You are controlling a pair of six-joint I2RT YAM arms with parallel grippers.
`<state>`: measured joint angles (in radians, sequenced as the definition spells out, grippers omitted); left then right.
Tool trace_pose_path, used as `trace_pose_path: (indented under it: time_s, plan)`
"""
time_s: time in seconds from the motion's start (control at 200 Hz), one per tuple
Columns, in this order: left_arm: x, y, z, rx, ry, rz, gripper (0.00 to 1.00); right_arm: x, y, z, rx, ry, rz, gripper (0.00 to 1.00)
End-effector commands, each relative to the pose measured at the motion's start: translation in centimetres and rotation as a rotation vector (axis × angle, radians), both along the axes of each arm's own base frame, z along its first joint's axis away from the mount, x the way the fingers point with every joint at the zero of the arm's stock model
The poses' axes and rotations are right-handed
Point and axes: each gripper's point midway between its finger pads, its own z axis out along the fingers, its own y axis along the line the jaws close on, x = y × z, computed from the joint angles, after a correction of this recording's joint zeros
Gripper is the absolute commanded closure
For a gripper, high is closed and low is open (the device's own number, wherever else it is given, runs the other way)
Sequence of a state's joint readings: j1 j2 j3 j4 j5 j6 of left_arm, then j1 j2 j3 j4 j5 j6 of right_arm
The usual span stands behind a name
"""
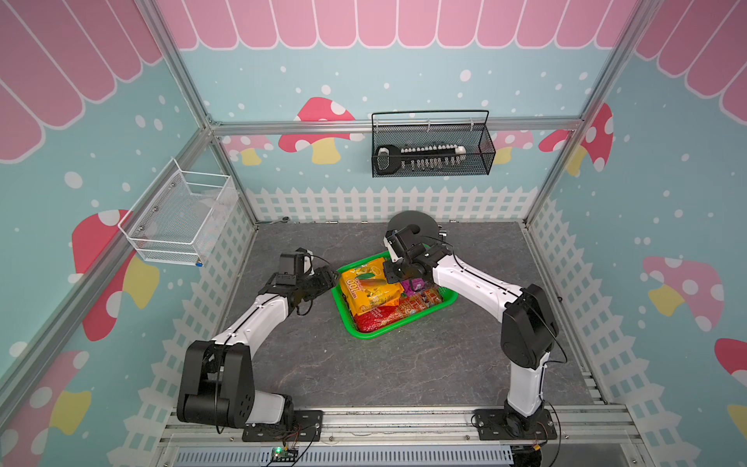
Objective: Put the candies in the basket
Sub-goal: Place the candy in the basket.
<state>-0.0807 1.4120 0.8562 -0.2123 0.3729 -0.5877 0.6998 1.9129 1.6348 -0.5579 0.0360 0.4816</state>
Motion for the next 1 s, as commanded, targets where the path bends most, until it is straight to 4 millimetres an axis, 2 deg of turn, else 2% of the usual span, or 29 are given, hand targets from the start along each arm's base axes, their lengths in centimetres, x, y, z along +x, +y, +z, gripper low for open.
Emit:
trace_pose_path:
  time_s: [0.0,0.105,0.2,0.27,0.355,0.47,0.64,0.675,0.735,0.795,0.875,0.94,0.97,0.98,0.995]
  plan:
    - [0.7,0.5,0.6,0.043,-0.027,0.005,0.32,0.2,0.2,5.4,0.063,-0.096,0.022,0.71]
    - [0.6,1.3,-0.4,0.084,-0.014,0.029,0.32,-0.3,1.0,8.0,0.119,-0.136,0.081,0.61]
    - [0.6,1.4,-0.8,0.089,-0.005,0.033,0.32,-0.6,0.7,10.2,0.138,-0.186,0.095,0.56]
    - [0.5,1.2,-0.8,0.079,-0.004,0.025,0.32,-0.5,-0.2,11.6,0.119,-0.242,0.091,0.52]
    - [0.4,1.1,-0.9,0.073,-0.001,0.020,0.32,0.0,-2.1,12.1,0.062,-0.295,0.063,0.48]
    - [-0.1,1.2,-1.7,0.075,0.017,0.024,0.32,0.9,-5.5,11.1,0.032,-0.279,0.012,0.48]
    - [-0.1,1.3,-1.3,0.087,0.000,0.024,0.31,2.3,-12.6,8.9,0.014,-0.220,-0.139,0.45]
    - [0.0,1.4,-1.0,0.096,-0.014,0.023,0.29,2.5,-14.2,8.6,0.004,-0.224,-0.173,0.39]
    - [0.3,1.7,-0.1,0.112,-0.047,0.030,0.26,2.7,-17.0,8.5,-0.022,-0.252,-0.254,0.21]
    - [0.5,2.0,1.1,0.132,-0.094,0.036,0.23,2.6,-19.9,9.2,-0.045,-0.312,-0.341,0.02]
    - [0.8,2.5,2.6,0.168,-0.163,0.047,0.20,1.9,-22.9,10.2,-0.057,-0.413,-0.415,0.01]
    - [1.1,3.0,3.7,0.192,-0.205,0.067,0.16,0.8,-23.9,11.7,-0.063,-0.552,-0.393,0.01]
    - [1.2,3.2,4.2,0.200,-0.223,0.072,0.11,0.0,-24.1,12.2,-0.074,-0.617,-0.364,0.01]
    - [1.3,3.2,4.4,0.202,-0.229,0.073,0.08,-0.1,-24.1,13.1,-0.068,-0.660,-0.361,0.01]
    - [1.3,3.3,4.6,0.204,-0.238,0.077,0.05,-0.6,-24.4,13.0,-0.079,-0.689,-0.352,0.01]
